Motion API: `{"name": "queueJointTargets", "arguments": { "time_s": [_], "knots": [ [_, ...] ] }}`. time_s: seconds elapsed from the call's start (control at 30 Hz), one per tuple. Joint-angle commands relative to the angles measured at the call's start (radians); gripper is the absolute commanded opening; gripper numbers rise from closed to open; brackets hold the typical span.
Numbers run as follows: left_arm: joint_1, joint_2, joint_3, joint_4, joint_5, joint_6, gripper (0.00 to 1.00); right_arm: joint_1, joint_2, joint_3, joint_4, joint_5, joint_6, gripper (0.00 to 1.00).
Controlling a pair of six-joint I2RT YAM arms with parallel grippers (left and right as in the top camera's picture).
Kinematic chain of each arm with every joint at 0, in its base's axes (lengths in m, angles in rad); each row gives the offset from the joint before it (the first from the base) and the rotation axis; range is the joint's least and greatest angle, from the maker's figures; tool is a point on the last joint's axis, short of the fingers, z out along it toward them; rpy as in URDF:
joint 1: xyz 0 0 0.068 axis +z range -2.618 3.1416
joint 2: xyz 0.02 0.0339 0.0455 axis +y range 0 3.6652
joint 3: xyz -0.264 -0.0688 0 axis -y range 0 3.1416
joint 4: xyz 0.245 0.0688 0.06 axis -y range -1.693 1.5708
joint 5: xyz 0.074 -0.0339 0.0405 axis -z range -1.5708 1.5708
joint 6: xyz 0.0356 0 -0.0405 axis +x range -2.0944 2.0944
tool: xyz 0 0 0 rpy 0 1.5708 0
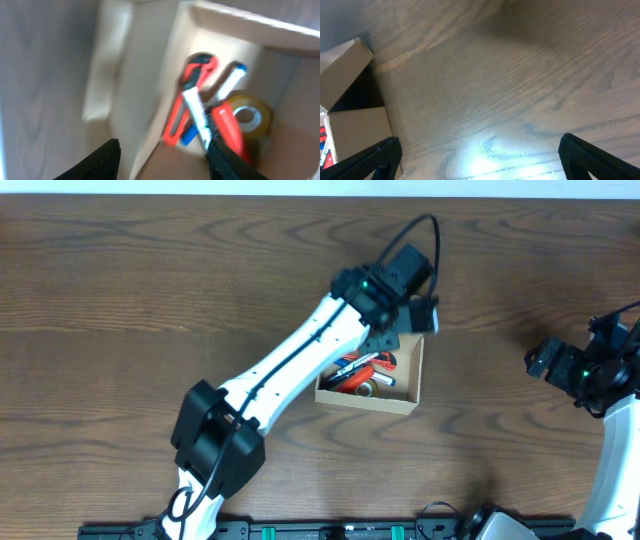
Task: Pack container
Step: 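Release the stapler in the box and raise the left gripper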
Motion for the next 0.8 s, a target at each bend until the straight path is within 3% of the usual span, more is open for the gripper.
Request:
{"name": "queueJointTargets", "arguments": {
  "time_s": [0.0,0.07,0.23,0.4,0.53,0.57,0.67,0.77],
  "knots": [
    [0.064,0.007,0.116,-0.062,-0.112,-0.188,0.53,0.000,-0.013,0.001,0.030,-0.061,-0.031,0.99],
    [0.117,-0.014,0.173,-0.102,-0.139,-0.311,0.52,0.000,-0.018,0.003,0.090,-0.140,-0.067,0.99],
    [0.248,-0.146,0.218,-0.110,-0.208,-0.434,0.51,0.052,-0.043,0.088,0.192,-0.159,-0.086,0.99],
    [0.436,-0.305,0.215,-0.146,-0.235,-0.543,0.46,0.146,-0.031,0.300,0.152,-0.086,-0.136,0.95],
    [0.605,-0.395,0.195,-0.206,-0.121,-0.554,0.33,0.205,-0.020,0.423,0.052,-0.088,-0.252,0.91],
    [0.638,-0.414,0.179,-0.207,-0.101,-0.549,0.34,0.211,-0.021,0.434,0.028,-0.088,-0.267,0.85],
    [0.722,-0.474,0.108,-0.192,-0.090,-0.537,0.34,0.212,-0.032,0.439,-0.061,-0.057,-0.273,0.52],
    [0.783,-0.550,-0.026,-0.149,-0.051,-0.518,0.34,0.206,-0.034,0.426,-0.147,-0.028,-0.244,0.01]
  ]
}}
